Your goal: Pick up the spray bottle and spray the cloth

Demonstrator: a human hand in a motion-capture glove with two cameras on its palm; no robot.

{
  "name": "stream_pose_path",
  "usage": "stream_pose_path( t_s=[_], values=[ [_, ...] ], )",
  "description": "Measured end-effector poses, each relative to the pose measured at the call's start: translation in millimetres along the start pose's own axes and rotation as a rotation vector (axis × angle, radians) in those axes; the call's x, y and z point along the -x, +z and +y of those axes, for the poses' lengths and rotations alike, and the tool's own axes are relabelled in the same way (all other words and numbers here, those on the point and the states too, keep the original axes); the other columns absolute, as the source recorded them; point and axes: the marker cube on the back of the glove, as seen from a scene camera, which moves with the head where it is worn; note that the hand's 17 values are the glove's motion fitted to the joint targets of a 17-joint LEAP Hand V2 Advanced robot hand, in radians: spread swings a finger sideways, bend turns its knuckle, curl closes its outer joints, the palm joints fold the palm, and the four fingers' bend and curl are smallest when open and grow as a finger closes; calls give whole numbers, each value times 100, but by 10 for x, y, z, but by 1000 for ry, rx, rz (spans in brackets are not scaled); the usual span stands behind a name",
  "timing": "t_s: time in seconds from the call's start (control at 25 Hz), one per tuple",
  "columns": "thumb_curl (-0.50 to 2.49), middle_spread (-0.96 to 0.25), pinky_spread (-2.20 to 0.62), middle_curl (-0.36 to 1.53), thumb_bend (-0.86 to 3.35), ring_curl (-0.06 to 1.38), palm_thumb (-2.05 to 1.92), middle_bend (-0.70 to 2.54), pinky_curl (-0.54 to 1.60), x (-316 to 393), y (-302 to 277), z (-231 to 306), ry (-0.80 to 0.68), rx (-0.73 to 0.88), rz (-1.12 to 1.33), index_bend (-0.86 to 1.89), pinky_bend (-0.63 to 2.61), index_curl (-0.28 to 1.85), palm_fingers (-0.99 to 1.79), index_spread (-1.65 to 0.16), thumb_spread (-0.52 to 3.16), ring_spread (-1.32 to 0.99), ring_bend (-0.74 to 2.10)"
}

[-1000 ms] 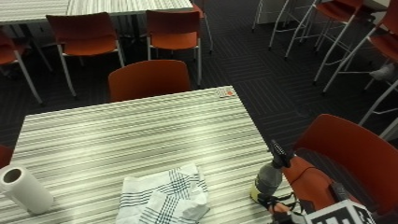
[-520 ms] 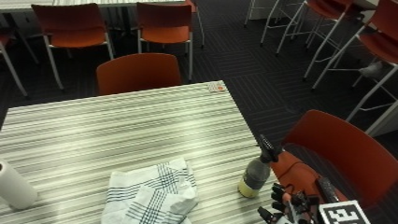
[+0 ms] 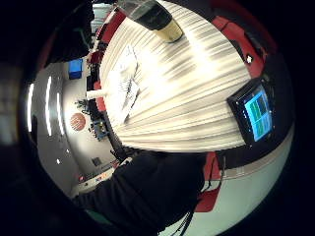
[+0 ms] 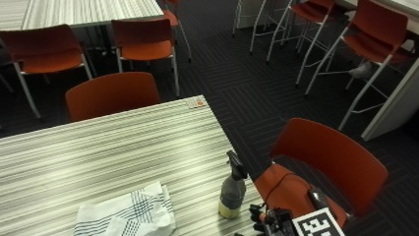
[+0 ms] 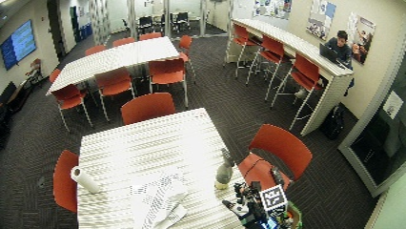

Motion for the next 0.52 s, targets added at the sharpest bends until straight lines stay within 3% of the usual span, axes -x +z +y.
stream_pose_path(
  t_s=[0.52],
  values=[
    [51, -2, 8, 36, -2, 36, 80, 19, 39, -121, 576, 198, -1, 115, 38, 12, 55, 24, 51, -35, 100, -1, 43]
  ],
)
